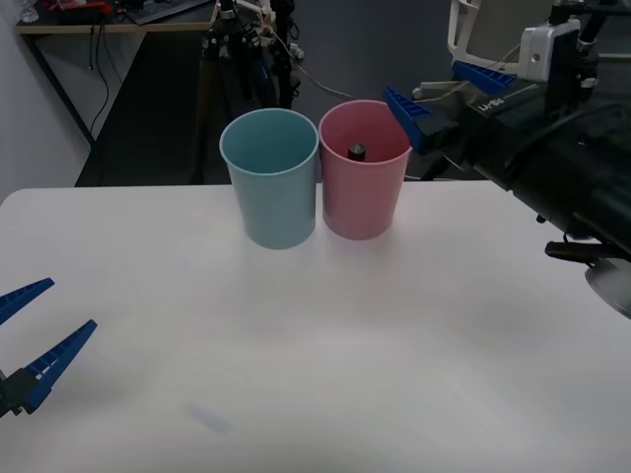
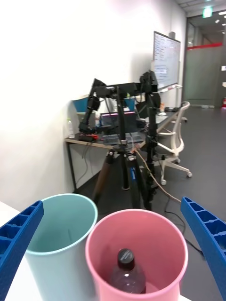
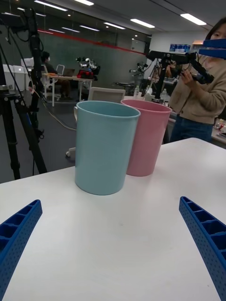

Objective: Grasp the object on the table and drop it into the matching bin: aluminum can to the light blue bin, PET bottle to the pink bin.

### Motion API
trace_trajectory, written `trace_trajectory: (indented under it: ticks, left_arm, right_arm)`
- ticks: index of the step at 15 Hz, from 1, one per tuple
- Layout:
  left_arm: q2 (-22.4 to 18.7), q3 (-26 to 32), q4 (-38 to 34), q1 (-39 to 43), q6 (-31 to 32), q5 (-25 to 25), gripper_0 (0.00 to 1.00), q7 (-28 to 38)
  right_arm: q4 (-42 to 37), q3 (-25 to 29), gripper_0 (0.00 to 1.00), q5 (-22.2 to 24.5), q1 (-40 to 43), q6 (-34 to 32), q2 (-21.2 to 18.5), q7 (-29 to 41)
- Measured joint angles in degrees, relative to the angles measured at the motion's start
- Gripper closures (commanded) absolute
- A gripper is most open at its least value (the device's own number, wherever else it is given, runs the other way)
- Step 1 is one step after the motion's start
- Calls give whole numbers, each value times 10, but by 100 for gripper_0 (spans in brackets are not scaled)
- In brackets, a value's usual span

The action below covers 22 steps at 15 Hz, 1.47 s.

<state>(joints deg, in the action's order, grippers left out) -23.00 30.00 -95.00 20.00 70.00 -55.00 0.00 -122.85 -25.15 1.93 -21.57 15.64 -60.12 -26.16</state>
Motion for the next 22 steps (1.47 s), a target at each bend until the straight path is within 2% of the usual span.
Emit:
trace_trajectory:
  ticks: [2,9,12,19,22]
  left_arm:
    - [0,0,0,0,0,0,0,0]
    - [0,0,0,0,0,0,0,0]
    - [0,0,0,0,0,0,0,0]
    - [0,0,0,0,0,0,0,0]
    - [0,0,0,0,0,0,0,0]
  right_arm:
    - [-11,26,0,6,49,-44,-5,-2]
    - [-13,89,0,101,199,-163,3,7]
    - [-13,122,0,126,272,-208,30,6]
    - [-12,165,0,178,409,-302,65,-11]
    - [1,193,0,226,456,-357,109,-5]
